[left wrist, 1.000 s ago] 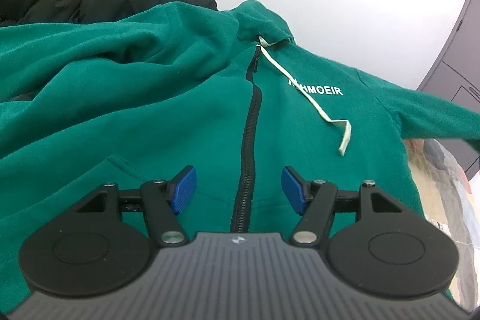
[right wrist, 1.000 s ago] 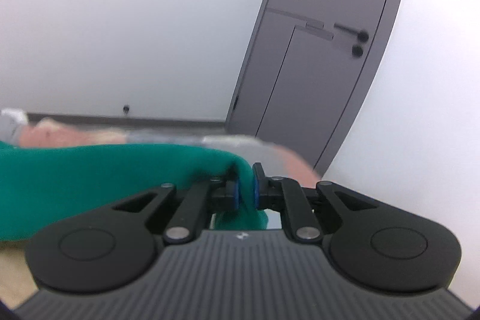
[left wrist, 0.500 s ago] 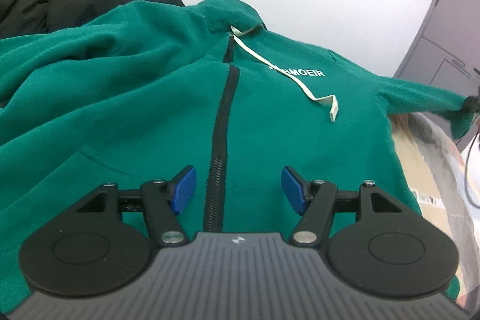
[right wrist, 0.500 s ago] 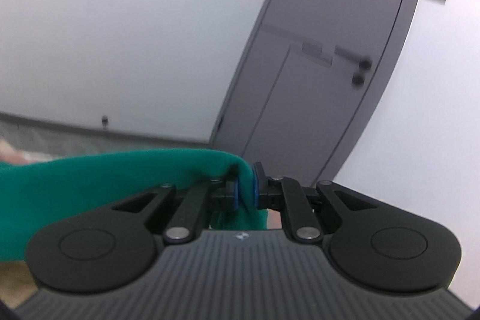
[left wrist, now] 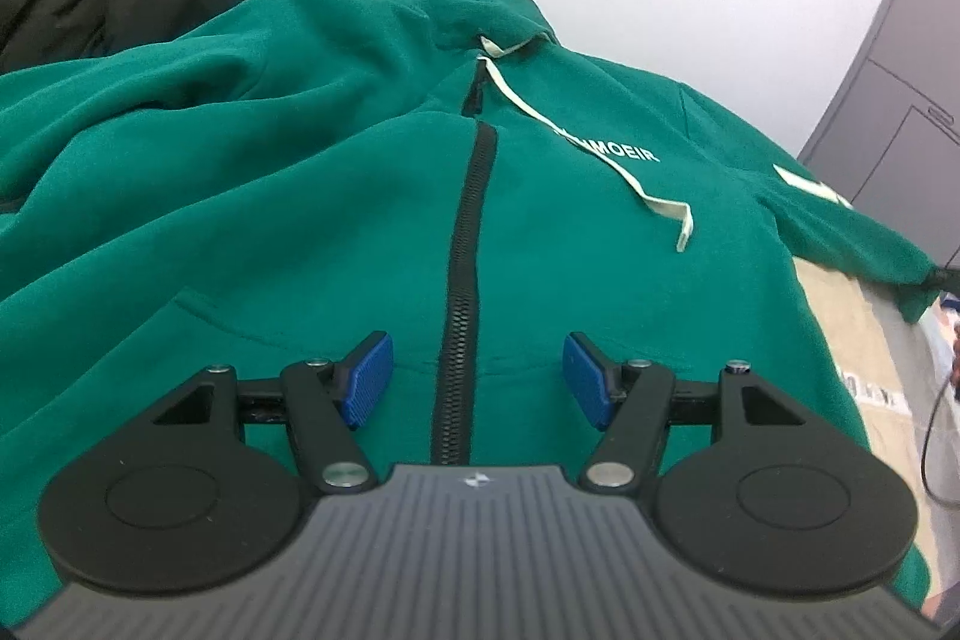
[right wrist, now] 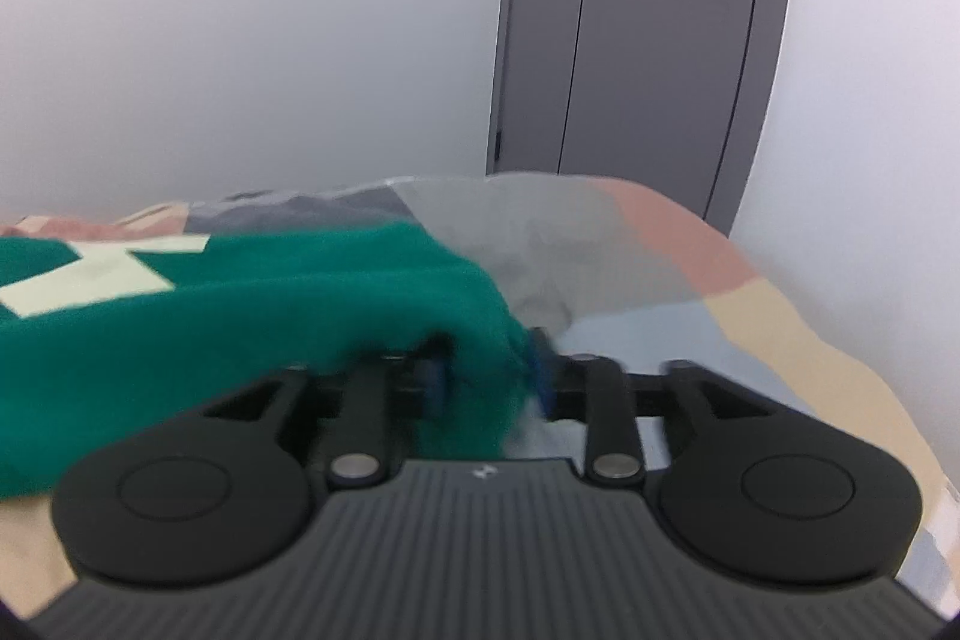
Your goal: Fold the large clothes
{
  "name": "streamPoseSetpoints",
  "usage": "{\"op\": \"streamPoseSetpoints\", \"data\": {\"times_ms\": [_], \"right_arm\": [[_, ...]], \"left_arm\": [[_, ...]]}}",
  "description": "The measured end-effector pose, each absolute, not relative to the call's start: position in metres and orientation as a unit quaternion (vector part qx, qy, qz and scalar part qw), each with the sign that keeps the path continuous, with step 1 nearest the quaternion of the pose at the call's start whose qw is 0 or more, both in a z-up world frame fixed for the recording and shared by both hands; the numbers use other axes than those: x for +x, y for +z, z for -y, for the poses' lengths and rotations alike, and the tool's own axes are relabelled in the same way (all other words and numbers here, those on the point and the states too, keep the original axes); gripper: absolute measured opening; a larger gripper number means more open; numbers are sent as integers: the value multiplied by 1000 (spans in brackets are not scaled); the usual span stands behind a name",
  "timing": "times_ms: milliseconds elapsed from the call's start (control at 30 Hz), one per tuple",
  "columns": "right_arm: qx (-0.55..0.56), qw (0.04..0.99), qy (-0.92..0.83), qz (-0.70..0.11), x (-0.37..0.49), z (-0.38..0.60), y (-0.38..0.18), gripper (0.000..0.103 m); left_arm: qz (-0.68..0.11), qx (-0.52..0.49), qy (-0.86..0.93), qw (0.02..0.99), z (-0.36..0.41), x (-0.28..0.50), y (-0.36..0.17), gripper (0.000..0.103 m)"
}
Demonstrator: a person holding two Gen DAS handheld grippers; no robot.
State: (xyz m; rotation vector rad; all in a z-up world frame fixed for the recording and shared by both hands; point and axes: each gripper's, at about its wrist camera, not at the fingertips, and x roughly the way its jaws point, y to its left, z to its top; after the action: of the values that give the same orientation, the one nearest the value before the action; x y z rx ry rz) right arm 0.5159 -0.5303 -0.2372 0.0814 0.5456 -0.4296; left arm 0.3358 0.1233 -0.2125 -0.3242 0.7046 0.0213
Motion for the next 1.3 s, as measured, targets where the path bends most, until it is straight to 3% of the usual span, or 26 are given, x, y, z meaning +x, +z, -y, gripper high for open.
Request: {"op": "streamPoseSetpoints", "data": {"times_ms": [33,100,600,900,967,1000,1100,1233,1267,1300], "right_arm": [[48,940,-206,-269,506,529,-234,63],[69,940,-192,-275,486,526,-228,67],[105,942,14,-318,363,362,-170,67],[118,865,122,-472,338,263,-211,68],[107,854,134,-491,337,252,-224,75],[98,847,142,-502,334,243,-229,83],[91,835,147,-522,331,228,-241,83],[42,836,142,-528,326,218,-255,78],[49,833,146,-531,325,217,-257,72],[61,828,155,-535,323,217,-255,51]], "left_arm": [[-343,-158,13,926,-124,334,-210,68],[-340,-158,16,927,-127,327,-206,68],[-293,-140,-8,946,-125,263,-160,70],[-286,-138,-14,948,-130,255,-157,71],[-286,-140,-12,948,-132,257,-157,71],[-285,-142,-8,948,-134,258,-157,71],[-285,-159,0,945,-143,258,-159,71],[-293,-189,8,937,-158,262,-162,71],[-295,-195,11,935,-161,264,-163,71],[-297,-201,15,934,-164,265,-164,71]]}}
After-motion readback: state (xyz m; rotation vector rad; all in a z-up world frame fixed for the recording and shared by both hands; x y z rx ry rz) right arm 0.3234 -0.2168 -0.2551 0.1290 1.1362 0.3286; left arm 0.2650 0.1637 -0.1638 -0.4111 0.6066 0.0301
